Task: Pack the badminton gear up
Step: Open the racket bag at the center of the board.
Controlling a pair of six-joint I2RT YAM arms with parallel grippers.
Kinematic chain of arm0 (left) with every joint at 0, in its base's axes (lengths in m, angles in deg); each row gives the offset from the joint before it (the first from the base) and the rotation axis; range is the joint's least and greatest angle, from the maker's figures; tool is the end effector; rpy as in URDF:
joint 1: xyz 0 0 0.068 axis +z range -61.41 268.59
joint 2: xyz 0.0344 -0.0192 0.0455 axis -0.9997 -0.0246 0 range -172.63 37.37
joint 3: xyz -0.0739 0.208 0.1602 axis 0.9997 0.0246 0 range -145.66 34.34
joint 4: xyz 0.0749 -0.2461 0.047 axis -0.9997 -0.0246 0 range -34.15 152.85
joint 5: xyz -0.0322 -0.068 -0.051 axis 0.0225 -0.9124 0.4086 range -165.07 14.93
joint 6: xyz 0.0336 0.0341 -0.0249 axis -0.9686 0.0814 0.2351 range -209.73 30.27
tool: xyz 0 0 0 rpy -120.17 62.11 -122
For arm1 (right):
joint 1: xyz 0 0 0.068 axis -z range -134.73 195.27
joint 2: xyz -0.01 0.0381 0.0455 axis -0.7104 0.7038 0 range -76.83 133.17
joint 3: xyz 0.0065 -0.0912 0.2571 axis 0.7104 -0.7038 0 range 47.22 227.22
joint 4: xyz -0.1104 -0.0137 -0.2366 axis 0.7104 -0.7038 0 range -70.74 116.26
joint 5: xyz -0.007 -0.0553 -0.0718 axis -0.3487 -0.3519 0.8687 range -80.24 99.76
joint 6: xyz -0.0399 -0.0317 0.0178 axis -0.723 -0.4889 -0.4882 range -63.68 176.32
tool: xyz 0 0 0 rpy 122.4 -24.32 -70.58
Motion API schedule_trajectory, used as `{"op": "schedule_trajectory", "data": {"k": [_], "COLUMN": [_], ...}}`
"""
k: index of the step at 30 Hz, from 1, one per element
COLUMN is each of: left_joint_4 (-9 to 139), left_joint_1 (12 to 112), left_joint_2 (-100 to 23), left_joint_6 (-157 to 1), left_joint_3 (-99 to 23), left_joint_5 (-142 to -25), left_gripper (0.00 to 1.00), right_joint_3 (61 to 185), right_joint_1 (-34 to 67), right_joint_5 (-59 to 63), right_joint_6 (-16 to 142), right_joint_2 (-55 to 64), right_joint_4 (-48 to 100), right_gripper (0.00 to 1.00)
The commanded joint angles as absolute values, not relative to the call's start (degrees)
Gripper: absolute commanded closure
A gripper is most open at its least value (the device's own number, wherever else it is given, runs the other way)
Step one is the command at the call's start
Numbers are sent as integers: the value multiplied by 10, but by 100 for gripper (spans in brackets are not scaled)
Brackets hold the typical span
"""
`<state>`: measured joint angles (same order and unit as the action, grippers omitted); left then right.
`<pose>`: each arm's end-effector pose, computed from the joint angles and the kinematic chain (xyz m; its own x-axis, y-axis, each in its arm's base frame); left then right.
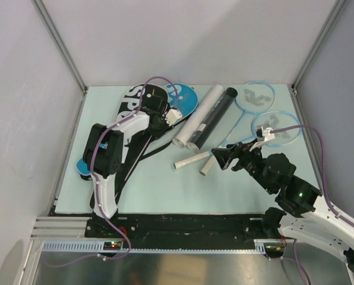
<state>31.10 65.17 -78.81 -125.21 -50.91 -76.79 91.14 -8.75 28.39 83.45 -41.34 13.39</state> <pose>0.3922 -0.1709 0.1785 -0.4260 0.8168 -0.3891 0.8070 0.5375 0.2447 0.0950 0.1114 0.3537 -0.3048 0.3157 -0.8986 -0.4951 0.7535 0.4327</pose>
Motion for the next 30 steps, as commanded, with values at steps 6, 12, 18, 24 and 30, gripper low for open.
{"op": "schedule_trajectory", "data": {"k": [6,12,18,24,30], "left_joint_4": [284,276,275,274,268], "left_joint_1": [631,605,591,598,613], "left_joint_2": [-781,-753,-726,-753,-776], "left_joint_6": [-1276,-1295,-1302,-1303,-1304], "left_joint_3": [-505,-498,-517,-530,-533], "left_joint_5": [-811,-795,-771,-753,-760], "left_gripper": [49,50,49,49,50], "right_joint_3": [911,911,911,911,911], "right_joint_1": [-68,-58,-48,-45,-42], "right_joint_5": [278,274,263,262,264], "right_joint_6": [818,812,815,817,817], "right_joint_2": [-421,-426,-431,-444,-456], "right_joint_4": [140,138,133,127,129], "right_gripper": [22,22,21,22,21]}}
